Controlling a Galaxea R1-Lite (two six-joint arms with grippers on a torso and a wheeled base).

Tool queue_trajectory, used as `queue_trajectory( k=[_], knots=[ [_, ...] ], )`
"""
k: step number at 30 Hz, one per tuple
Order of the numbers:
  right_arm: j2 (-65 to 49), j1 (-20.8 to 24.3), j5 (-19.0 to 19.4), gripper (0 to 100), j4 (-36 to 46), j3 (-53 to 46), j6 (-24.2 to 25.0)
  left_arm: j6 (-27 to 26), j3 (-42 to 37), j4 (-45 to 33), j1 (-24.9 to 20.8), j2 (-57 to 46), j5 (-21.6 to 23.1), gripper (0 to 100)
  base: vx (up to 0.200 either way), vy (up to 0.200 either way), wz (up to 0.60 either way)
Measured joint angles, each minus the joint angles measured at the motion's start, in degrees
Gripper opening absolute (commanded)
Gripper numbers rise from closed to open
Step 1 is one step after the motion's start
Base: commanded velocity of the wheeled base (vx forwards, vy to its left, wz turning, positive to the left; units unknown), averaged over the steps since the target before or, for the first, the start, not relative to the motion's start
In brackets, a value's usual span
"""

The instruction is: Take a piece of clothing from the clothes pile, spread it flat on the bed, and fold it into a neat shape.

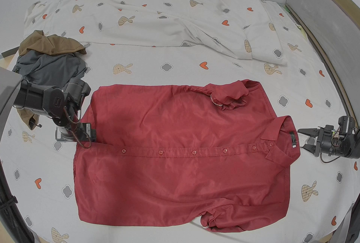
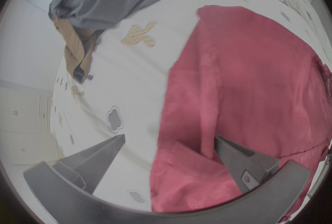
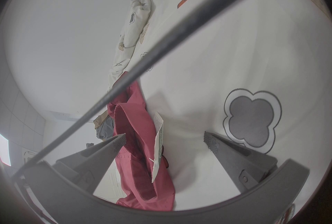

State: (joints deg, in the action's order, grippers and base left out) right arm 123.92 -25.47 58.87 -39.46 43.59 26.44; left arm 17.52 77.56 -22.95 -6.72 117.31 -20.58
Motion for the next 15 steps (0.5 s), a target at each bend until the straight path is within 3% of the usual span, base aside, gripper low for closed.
queue_trajectory(
  k=[9,15],
  knots=[
    [0.0,0.0,0.0,100,0.0,0.0,0.0,-0.1,-3.7,2.3,6.1,-3.8,6.3,100,0.0,0.0,0.0],
    [0.0,0.0,0.0,100,0.0,0.0,0.0,-0.1,-4.5,2.4,9.0,-6.6,6.9,100,0.0,0.0,0.0]
  ],
)
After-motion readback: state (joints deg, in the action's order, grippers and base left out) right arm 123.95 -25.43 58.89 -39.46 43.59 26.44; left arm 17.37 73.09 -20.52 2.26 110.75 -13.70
